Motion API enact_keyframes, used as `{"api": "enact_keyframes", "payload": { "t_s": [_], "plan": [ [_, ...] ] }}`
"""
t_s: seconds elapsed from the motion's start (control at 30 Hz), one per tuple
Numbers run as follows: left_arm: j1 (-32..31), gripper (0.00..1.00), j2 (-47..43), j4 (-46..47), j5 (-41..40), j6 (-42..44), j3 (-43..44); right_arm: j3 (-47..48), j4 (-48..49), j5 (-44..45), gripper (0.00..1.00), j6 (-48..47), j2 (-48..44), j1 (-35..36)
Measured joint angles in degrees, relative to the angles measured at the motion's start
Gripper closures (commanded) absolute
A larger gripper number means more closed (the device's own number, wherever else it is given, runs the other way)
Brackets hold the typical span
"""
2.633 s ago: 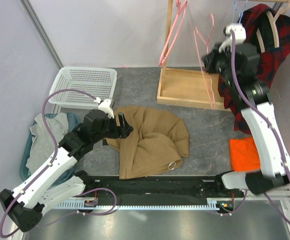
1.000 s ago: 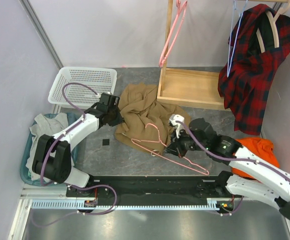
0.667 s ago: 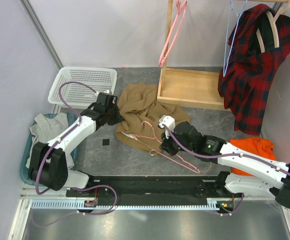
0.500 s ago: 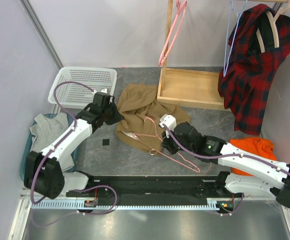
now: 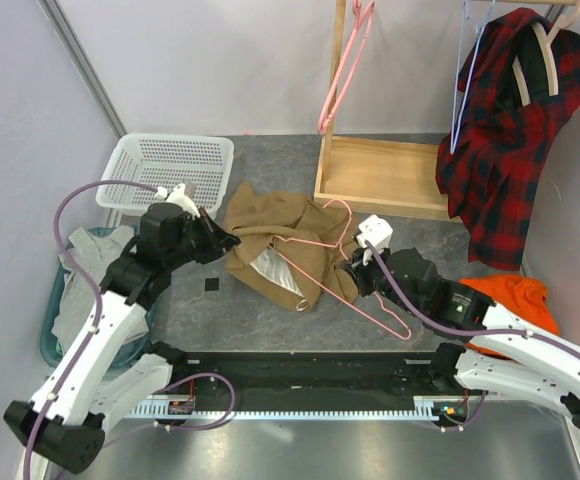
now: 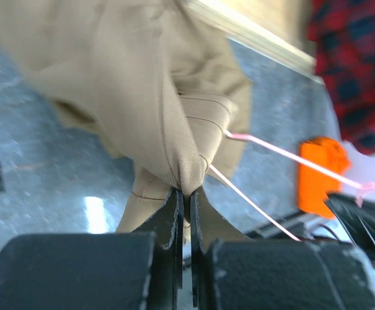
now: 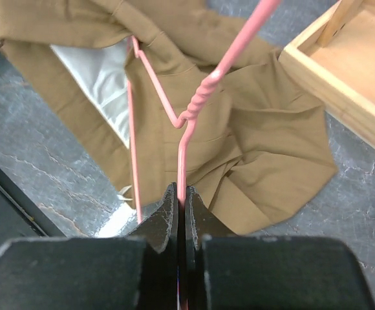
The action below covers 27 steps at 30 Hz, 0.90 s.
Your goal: Place the skirt on the hanger
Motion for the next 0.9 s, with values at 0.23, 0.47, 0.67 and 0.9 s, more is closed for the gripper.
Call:
{"api": "enact_keyframes", "payload": {
  "t_s": [0.23,0.47,0.67,0.9],
  "plan": [
    [-1.84,0.98,-7.21,-3.78,0.72,-4.96,0.57,0.0,-0.02,-0.02,1.0,-0.33,-2.45,0.0],
    [-1.84,0.98,4.07,0.74,-4.63,-5.55,-3.08,-0.46,2.4,1.38,1.0,0.24,4.87,0.0],
    [-1.31,0.98,22.08,4.07,-11.34,-4.87,-3.41,-2.93,6.16,0.57,1.0,0.2,7.37,-0.04],
    [-0.39,0.98,31.39,4.2,-12.66,-3.45,5.25,-3.26,9.9,-7.08,1.0,-1.31,8.28,0.0]
  ]
}}
